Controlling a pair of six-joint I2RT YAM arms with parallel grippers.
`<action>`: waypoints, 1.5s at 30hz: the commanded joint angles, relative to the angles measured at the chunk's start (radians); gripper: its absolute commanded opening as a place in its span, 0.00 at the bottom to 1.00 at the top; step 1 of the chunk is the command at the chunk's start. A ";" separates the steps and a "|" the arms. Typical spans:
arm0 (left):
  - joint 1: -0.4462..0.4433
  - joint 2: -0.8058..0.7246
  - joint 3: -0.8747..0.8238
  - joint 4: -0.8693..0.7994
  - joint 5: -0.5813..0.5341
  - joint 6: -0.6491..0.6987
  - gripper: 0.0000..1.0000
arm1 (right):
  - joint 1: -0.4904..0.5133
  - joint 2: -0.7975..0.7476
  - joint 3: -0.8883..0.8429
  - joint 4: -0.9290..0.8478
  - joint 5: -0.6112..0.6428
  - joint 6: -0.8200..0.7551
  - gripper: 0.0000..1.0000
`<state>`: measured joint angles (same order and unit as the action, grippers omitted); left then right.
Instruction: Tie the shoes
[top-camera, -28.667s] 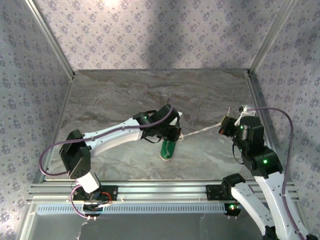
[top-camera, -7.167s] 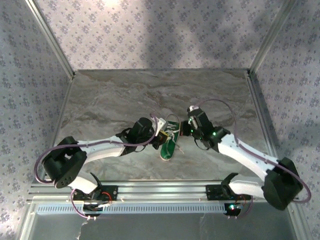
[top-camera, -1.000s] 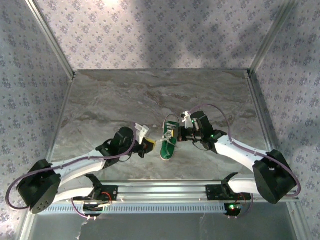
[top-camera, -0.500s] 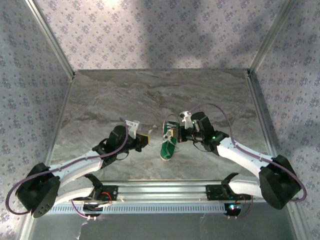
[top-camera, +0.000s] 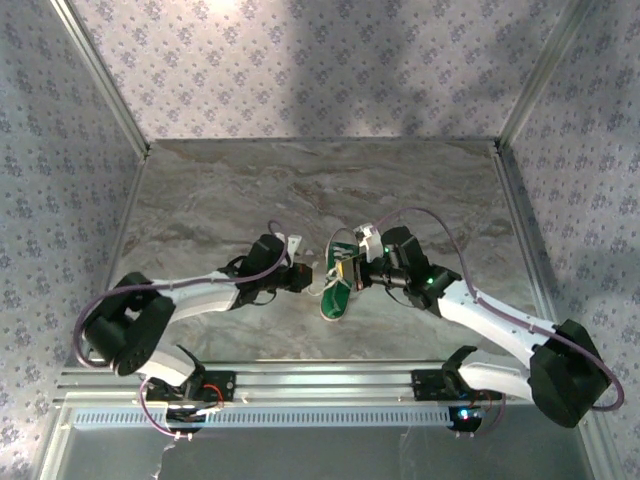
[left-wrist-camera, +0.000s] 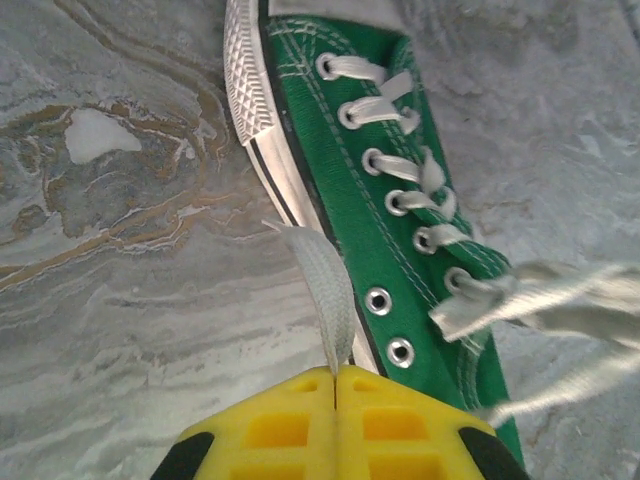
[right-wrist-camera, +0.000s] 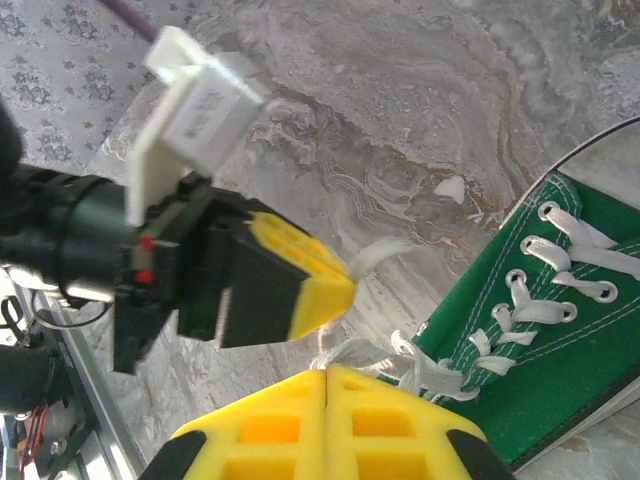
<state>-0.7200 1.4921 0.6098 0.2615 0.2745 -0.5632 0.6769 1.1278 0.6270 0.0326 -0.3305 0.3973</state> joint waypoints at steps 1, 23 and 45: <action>0.015 0.052 0.082 0.011 0.018 -0.021 0.00 | 0.007 -0.017 0.010 0.003 -0.022 -0.035 0.00; 0.045 0.325 0.429 -0.018 0.341 0.103 0.00 | 0.021 -0.041 -0.019 0.023 -0.036 -0.065 0.00; 0.090 0.186 0.318 -0.052 0.279 0.191 0.68 | 0.014 -0.067 -0.040 -0.017 0.063 -0.071 0.00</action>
<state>-0.6540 1.7565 0.9688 0.1837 0.6369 -0.3656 0.6899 1.0729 0.5915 0.0383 -0.3298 0.3382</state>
